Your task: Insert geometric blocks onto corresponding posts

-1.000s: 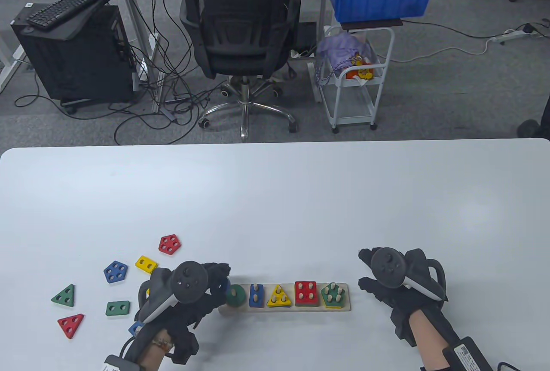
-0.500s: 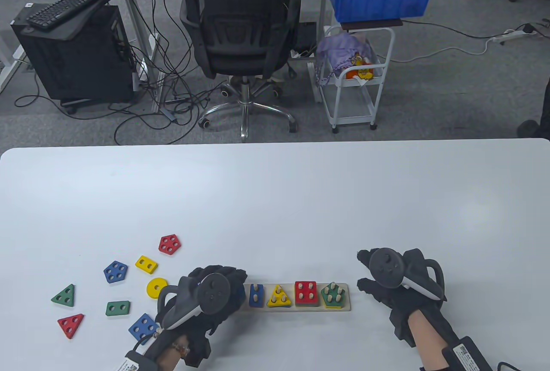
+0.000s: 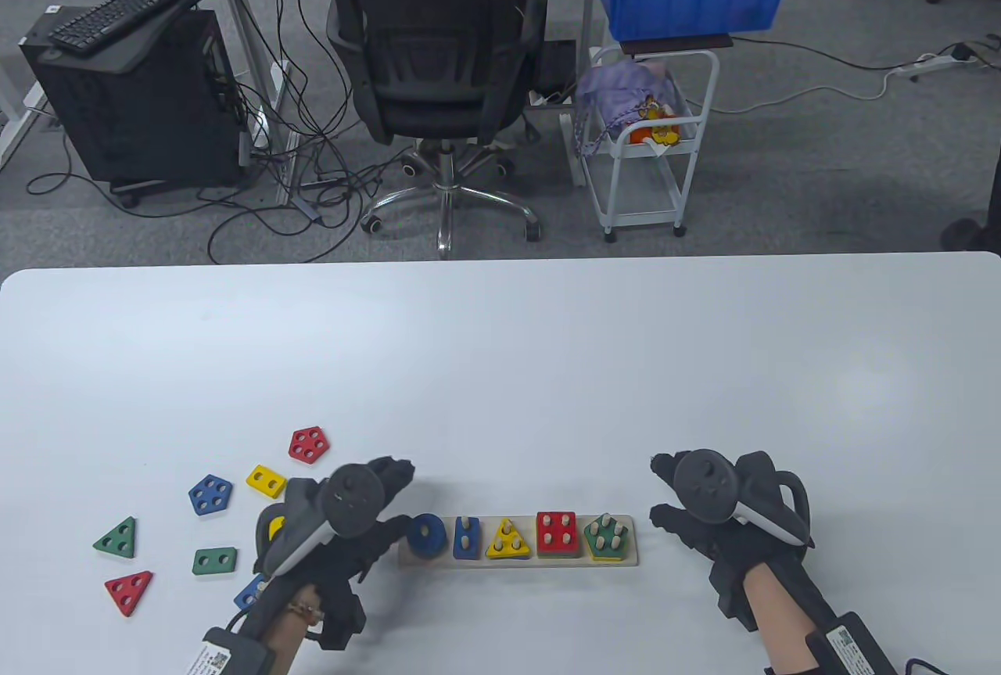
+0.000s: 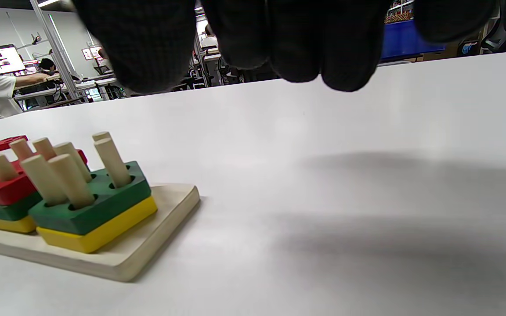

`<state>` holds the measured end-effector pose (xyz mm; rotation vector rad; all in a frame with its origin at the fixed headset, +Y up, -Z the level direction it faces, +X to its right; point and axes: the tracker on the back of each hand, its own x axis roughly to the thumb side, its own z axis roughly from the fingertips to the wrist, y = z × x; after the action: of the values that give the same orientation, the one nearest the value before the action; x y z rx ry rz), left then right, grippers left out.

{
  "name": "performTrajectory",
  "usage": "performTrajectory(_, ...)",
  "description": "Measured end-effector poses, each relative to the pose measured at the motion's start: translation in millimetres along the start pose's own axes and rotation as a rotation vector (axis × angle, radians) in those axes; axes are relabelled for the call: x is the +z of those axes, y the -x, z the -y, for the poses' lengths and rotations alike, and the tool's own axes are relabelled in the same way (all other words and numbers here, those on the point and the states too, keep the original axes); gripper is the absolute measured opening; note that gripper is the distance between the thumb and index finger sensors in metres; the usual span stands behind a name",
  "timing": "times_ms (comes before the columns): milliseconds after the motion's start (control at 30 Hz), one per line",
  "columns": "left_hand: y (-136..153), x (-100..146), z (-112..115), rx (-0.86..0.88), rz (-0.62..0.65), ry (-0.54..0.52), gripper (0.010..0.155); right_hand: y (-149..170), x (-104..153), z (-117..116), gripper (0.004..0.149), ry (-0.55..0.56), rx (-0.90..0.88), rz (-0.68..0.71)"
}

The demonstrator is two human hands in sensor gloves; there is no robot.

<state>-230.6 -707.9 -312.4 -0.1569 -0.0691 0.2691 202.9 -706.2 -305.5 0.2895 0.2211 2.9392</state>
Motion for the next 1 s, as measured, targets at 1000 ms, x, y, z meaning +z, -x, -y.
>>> performTrajectory(1000, 55.3, -123.7, 8.6, -0.494, -0.545, 0.183, 0.065, 0.0, -0.1, 1.1, 0.064, -0.016, -0.056, 0.012)
